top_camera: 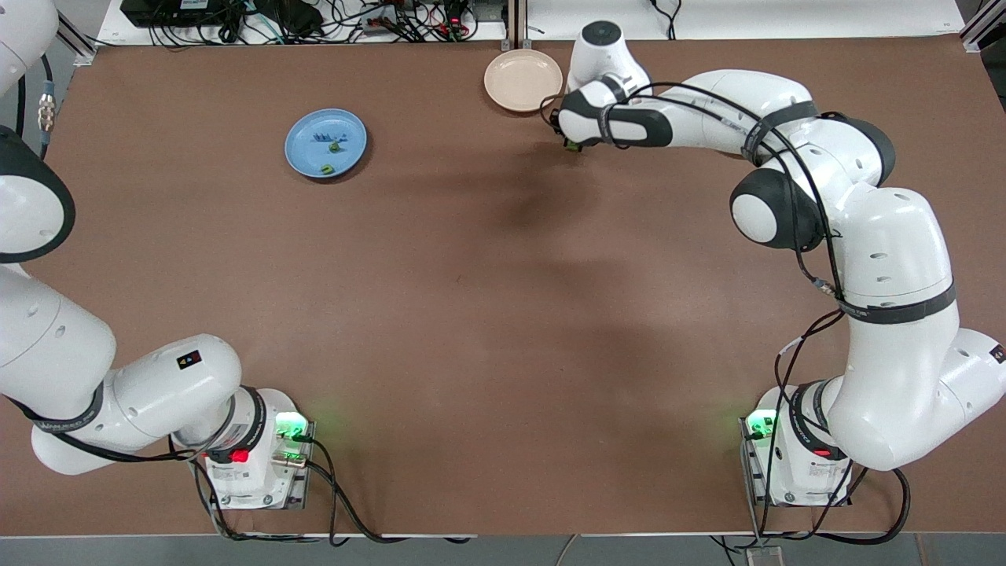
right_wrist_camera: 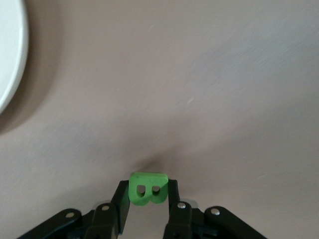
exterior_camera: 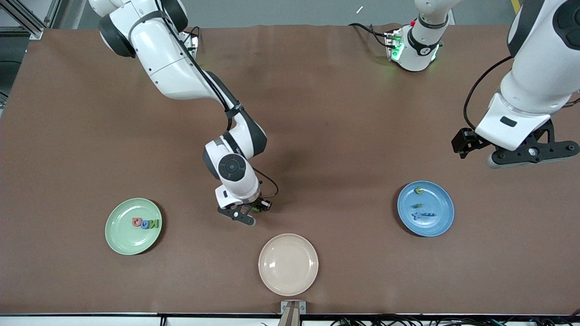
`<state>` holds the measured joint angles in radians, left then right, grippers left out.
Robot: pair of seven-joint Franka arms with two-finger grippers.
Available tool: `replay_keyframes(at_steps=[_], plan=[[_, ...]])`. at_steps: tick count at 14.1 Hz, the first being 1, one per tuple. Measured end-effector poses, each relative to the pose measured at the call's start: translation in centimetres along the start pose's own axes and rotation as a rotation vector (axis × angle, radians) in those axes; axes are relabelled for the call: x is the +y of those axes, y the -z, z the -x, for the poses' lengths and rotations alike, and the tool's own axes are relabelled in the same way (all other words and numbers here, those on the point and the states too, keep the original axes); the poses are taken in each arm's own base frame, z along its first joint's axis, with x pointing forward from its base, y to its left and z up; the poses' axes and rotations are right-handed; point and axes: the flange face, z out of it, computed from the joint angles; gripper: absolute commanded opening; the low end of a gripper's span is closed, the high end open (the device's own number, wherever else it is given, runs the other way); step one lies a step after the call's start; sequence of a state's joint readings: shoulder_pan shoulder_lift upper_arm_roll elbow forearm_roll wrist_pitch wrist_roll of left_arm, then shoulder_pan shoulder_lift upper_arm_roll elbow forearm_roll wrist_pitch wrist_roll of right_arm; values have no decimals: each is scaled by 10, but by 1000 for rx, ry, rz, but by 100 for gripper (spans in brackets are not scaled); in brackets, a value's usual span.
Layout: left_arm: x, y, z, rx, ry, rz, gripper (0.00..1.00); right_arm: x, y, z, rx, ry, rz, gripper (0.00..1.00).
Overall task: Sort upper and lower case letters into plates
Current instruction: 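Grasp the green B with the right gripper while the left gripper withdraws, then lower the B onto the green plate and open the right gripper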
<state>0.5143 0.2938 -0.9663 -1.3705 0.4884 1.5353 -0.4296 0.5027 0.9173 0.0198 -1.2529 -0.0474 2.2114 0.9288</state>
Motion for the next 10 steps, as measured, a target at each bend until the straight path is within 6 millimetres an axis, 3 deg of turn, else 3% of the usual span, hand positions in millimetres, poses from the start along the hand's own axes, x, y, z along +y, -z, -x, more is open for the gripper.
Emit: replay_keyframes(at_steps=[2, 5, 10], plan=[[-3, 4, 2, -12, -30, 34, 100, 28, 30, -41, -35, 51, 49, 14], [-21, 15, 10, -56, 16, 140, 100, 93, 56, -107, -61, 150, 62, 14], [-48, 35, 41, -69, 41, 171, 100, 237, 59, -192, -169, 392, 81, 17]])
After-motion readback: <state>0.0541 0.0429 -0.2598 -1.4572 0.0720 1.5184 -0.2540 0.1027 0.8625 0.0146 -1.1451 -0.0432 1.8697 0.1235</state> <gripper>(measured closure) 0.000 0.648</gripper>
